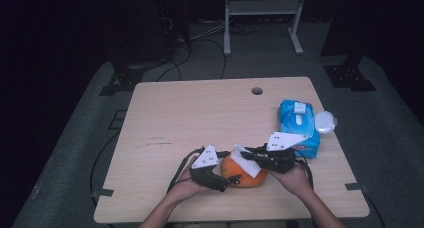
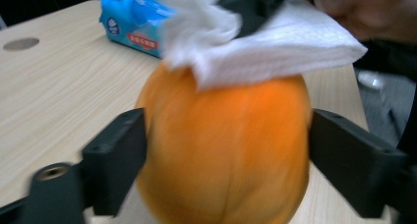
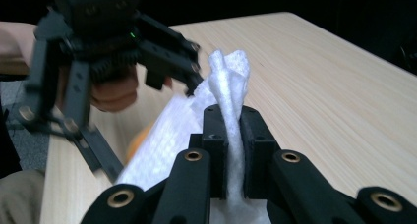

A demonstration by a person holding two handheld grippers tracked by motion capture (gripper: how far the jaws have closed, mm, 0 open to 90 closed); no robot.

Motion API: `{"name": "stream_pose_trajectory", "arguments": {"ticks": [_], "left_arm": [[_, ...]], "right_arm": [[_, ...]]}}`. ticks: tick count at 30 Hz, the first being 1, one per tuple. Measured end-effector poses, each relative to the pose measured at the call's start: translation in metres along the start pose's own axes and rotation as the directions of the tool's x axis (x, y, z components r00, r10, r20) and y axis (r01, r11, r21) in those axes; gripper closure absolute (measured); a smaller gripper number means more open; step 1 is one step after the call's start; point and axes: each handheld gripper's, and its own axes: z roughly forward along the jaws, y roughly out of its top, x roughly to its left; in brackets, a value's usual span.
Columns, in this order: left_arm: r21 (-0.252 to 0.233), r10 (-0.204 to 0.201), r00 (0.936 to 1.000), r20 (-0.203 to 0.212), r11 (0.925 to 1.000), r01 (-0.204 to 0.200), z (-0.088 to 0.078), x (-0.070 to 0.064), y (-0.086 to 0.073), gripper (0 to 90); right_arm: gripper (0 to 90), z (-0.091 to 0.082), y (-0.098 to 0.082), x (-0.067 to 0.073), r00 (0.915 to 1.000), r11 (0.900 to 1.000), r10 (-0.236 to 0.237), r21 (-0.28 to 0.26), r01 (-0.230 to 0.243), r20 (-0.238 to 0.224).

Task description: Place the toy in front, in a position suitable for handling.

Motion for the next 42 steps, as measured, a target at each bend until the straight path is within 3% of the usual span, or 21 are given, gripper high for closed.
{"name": "stream_pose_trajectory", "arguments": {"ticks": [2, 4, 7, 13, 15, 18, 21, 26, 28, 31, 34, 37, 40, 42], "left_arm": [[0.010, -0.058, 0.9983, 0.010, 0.9983, 0.058, 0.002, 0.006, -0.003, 11.0], [0.001, -0.064, 0.9977, 0.024, 0.9980, 0.064, 0.002, 0.006, -0.004, 20.6], [0.019, -0.010, 0.9999, 0.003, 0.9998, 0.010, 0.001, 0.000, 0.001, 28.9], [0.039, 0.095, 0.9953, -0.017, 0.9948, -0.094, 0.002, -0.013, 0.006, 30.8], [0.042, 0.096, 0.9953, -0.014, 0.9945, -0.096, 0.000, -0.012, 0.004, 31.7], [0.044, 0.073, 0.9974, -0.005, 0.9964, -0.072, 0.000, -0.006, 0.001, 32.3], [0.052, 0.017, 0.9999, 0.004, 0.9985, -0.017, -0.003, 0.003, -0.005, 32.2], [0.063, -0.024, 0.9996, 0.017, 0.9978, 0.022, -0.007, 0.010, -0.012, 32.0], [0.061, -0.034, 0.9992, 0.023, 0.9976, 0.032, -0.007, 0.011, -0.013, 31.0], [0.062, -0.058, 0.9981, 0.021, 0.9965, 0.057, -0.007, 0.014, -0.010, 22.1], [0.027, -0.116, 0.9927, 0.034, 0.9930, 0.115, -0.008, 0.016, -0.005, 10.1], [0.046, -0.112, 0.9931, 0.033, 0.9928, 0.111, -0.004, 0.014, -0.005, 4.2], [0.090, -0.161, 0.9844, 0.072, 0.9840, 0.154, 0.001, 0.016, -0.012, 3.1], [0.092, -0.153, 0.9847, 0.083, 0.9851, 0.145, -0.001, 0.017, -0.012, 12.4]], "right_arm": [[82.0, -0.004, -0.004, -0.005, 0.9998, 1.000, 0.019, -0.006, -0.019, 0.005], [82.0, -0.007, -0.005, -0.007, 0.9995, 1.000, 0.030, -0.009, -0.030, 0.009], [82.1, -0.005, 0.000, 0.000, 0.9999, 1.000, -0.003, -0.001, 0.003, 0.013], [82.0, 0.013, 0.013, 0.028, 0.9957, 0.996, -0.075, 0.035, 0.077, -0.055], [82.0, 0.015, 0.014, 0.030, 0.9950, 0.995, -0.089, 0.049, 0.091, -0.044], [82.0, 0.007, 0.011, 0.016, 0.9990, 0.999, -0.042, 0.029, 0.042, -0.016], [82.0, -0.006, 0.000, -0.002, 0.9997, 1.000, 0.019, 0.015, -0.019, 0.012], [82.0, -0.022, -0.015, -0.018, 0.9965, 0.998, 0.063, 0.023, -0.064, 0.056], [82.0, -0.023, -0.019, -0.022, 0.9952, 0.996, 0.085, 0.018, -0.086, 0.048], [81.9, -0.020, -0.019, -0.020, 0.9949, 0.995, 0.093, 0.017, -0.094, 0.039], [82.0, -0.013, -0.017, -0.011, 0.9962, 0.996, 0.088, 0.010, -0.088, 0.004], [82.0, -0.004, -0.011, 0.002, 0.9980, 0.998, 0.053, 0.019, -0.052, -0.035], [82.0, 0.004, -0.008, 0.011, 0.9969, 0.999, 0.033, 0.027, -0.031, -0.071], [81.9, 0.007, -0.007, 0.013, 0.9965, 0.999, 0.031, 0.028, -0.029, -0.077]]}}
